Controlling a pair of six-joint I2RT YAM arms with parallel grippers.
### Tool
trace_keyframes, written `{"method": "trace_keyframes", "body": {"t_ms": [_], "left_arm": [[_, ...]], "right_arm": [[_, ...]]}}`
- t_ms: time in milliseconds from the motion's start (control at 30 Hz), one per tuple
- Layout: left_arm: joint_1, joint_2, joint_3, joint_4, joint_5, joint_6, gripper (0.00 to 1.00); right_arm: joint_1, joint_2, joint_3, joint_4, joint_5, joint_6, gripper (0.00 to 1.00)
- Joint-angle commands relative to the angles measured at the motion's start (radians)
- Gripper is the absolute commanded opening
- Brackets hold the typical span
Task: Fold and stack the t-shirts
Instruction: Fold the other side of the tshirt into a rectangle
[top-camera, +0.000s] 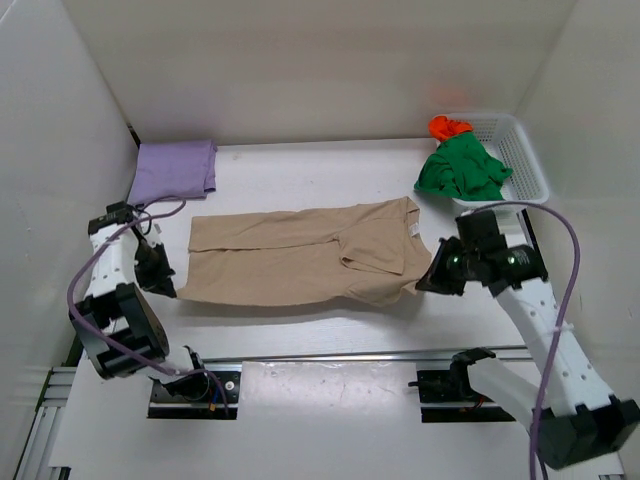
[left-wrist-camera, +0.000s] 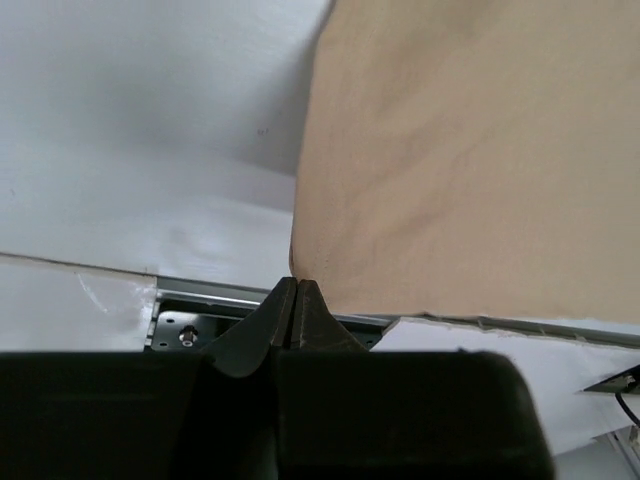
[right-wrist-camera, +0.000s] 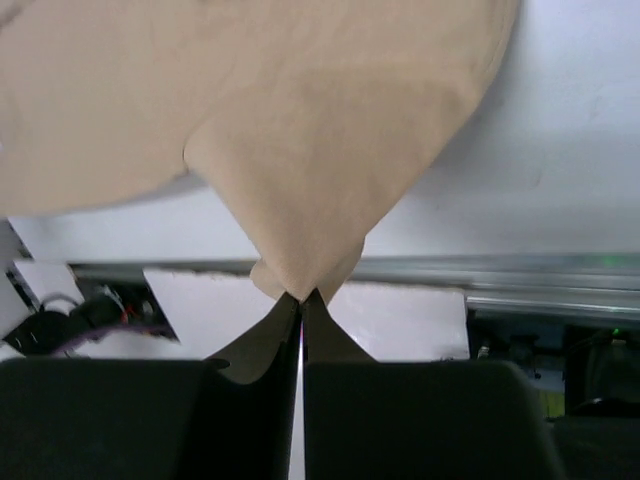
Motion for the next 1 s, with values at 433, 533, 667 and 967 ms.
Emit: {"method": "trace_keyframes", "body": {"t_ms": [433,533,667,967], "left_arm": [[-0.077,0.531,0.462,-0.030,0.001,0.001,0.11],[-0.077,0.577,0.484,-0.021,0.001,0.001,0.11],[-0.077,0.636,0.531,-0.012,0.001,0.001,0.11],[-0.077,0.680,0.617,0.021,0.024,0.001,0.11]], "right_arm": [[-0.176,0.745,0.402,0.202,-0.132,-0.271,0.00],[-0.196,0.801,0.437,0.223,-0.132,-0.271,0.00],[-0.196,0.870,0.488,0.224,-0.123,-0.280,0.00],[-0.236,0.963,0.559,0.214,-0.080,-0.280,0.00]]}}
